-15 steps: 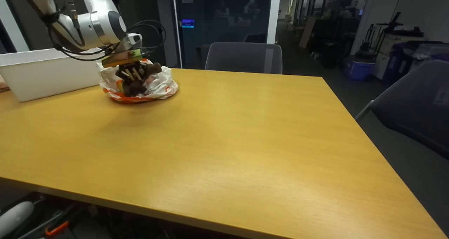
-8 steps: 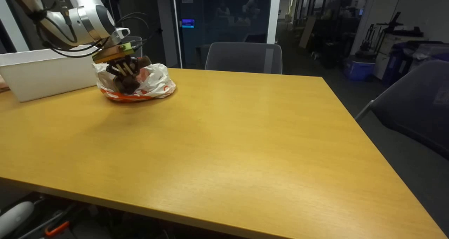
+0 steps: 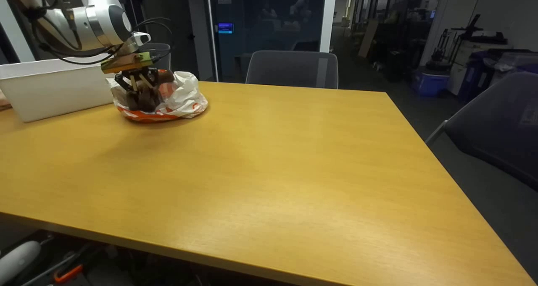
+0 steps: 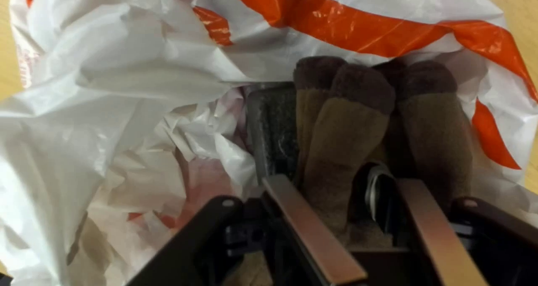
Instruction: Put the yellow container, the duster and the moose toy in the plastic, then pull up the plastic
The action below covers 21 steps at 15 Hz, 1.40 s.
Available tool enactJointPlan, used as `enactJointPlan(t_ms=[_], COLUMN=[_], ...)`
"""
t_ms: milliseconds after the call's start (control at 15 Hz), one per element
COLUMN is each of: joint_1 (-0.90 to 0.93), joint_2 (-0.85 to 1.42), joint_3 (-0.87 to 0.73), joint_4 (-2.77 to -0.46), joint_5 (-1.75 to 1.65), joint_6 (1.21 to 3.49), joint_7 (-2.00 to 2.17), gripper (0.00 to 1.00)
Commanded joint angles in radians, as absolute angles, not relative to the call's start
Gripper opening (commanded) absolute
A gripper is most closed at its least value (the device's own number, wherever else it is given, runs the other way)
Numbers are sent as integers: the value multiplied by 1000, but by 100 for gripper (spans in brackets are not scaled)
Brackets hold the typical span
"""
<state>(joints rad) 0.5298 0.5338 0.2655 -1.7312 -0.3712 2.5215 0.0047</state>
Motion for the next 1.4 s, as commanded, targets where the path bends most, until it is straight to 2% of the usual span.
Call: enactJointPlan(t_ms=[0,200,533,733,1067,1333], joint_1=[565,575,511,420,307,293], joint_2=[505,396,255,218,245,302], joint_3=[222,179,177,209,247,252], joint_4=[-1716,-1781,-1834,-1889,-1961,-1975], joint_5=[-393,-432,-378,-230,17,38], joint_6=[2504,2500,2460,2447,2535,2637], joint_7=[69,148,260,226,54,-6], gripper=[82,100,100,100,100,100])
